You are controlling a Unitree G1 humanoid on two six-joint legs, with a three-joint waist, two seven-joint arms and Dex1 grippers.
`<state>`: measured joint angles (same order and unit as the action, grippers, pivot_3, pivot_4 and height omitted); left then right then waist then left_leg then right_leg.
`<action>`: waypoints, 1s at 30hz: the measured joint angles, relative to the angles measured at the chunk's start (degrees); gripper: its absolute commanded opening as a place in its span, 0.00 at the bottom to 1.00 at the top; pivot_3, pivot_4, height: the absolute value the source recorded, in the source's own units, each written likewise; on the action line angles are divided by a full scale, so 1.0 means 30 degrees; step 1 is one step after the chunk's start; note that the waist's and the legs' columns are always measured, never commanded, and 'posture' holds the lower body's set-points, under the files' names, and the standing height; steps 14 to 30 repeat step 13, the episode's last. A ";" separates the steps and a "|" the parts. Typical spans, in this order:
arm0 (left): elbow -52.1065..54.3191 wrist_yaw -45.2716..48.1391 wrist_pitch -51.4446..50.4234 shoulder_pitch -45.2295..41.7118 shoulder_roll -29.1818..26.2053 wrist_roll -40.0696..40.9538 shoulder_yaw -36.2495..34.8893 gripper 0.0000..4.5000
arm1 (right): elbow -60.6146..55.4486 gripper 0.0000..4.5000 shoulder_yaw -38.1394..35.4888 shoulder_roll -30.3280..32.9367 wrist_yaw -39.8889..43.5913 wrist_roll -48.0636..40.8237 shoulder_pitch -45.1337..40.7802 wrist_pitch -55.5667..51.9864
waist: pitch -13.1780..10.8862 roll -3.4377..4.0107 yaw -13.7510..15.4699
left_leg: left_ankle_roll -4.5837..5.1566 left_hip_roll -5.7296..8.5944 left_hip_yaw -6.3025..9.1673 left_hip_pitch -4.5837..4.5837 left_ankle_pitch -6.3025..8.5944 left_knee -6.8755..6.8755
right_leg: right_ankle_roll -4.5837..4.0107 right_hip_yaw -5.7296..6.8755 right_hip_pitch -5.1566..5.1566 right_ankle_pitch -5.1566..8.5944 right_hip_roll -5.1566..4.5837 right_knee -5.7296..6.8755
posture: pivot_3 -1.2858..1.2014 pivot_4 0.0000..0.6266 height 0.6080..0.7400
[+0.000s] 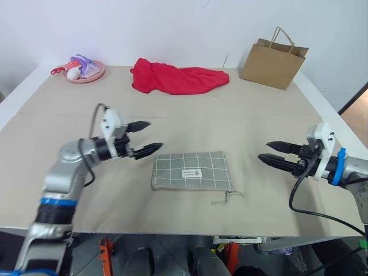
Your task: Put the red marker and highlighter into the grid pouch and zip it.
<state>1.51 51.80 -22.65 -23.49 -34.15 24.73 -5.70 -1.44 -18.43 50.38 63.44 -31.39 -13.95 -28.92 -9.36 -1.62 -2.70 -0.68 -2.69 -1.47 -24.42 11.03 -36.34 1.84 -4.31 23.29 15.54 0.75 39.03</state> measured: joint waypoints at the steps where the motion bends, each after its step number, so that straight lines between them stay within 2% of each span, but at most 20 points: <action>1: 0.0360 -0.0637 -0.1100 0.0910 -0.0593 0.0008 -0.0467 0.99 | 0.0020 0.68 -0.0222 0.0003 0.0038 -0.0133 0.0084 0.0001 | -0.0001 -0.0001 -0.0007 | -0.0005 -0.0006 0.0008 -0.0002 0.0006 0.0001 | -0.0015 0.0009 0.0002 0.0010 -0.0002 0.0001 | 0.52 0.24 1.00; 5: 0.2069 -0.1575 -0.3472 0.4235 -0.1686 0.1261 -0.3247 0.99 | 0.0025 0.68 -0.0857 0.0057 0.0135 -0.0358 0.1016 -0.0042 | -0.0006 -0.0010 0.0069 | -0.0013 -0.0016 -0.0009 -0.0013 0.0007 0.0001 | -0.0019 0.0041 -0.0009 0.0026 -0.0056 0.0002 | 0.52 0.24 1.00; 10: 0.2714 -0.2197 -0.4084 0.5644 -0.1993 0.1944 -0.5228 0.99 | 0.0037 0.68 -0.0897 0.0115 0.0076 -0.0346 0.1184 -0.0095 | -0.0007 -0.0011 0.0165 | -0.0027 0.0003 -0.0031 0.0034 -0.0013 -0.0026 | 0.0001 0.0030 -0.0047 0.0005 -0.0098 0.0001 | 0.52 0.24 1.00; 30: 0.2729 -0.2390 -0.4084 0.5760 -0.1958 0.2077 -0.5276 0.99 | 0.0235 0.68 -0.0683 0.0115 -0.0002 -0.0239 0.0957 -0.0095 | -0.0008 -0.0012 0.0157 | -0.0022 0.0000 -0.0049 0.0051 -0.0023 -0.0036 | -0.0037 0.0007 -0.0050 -0.0006 -0.0103 0.0000 | 0.52 0.24 1.00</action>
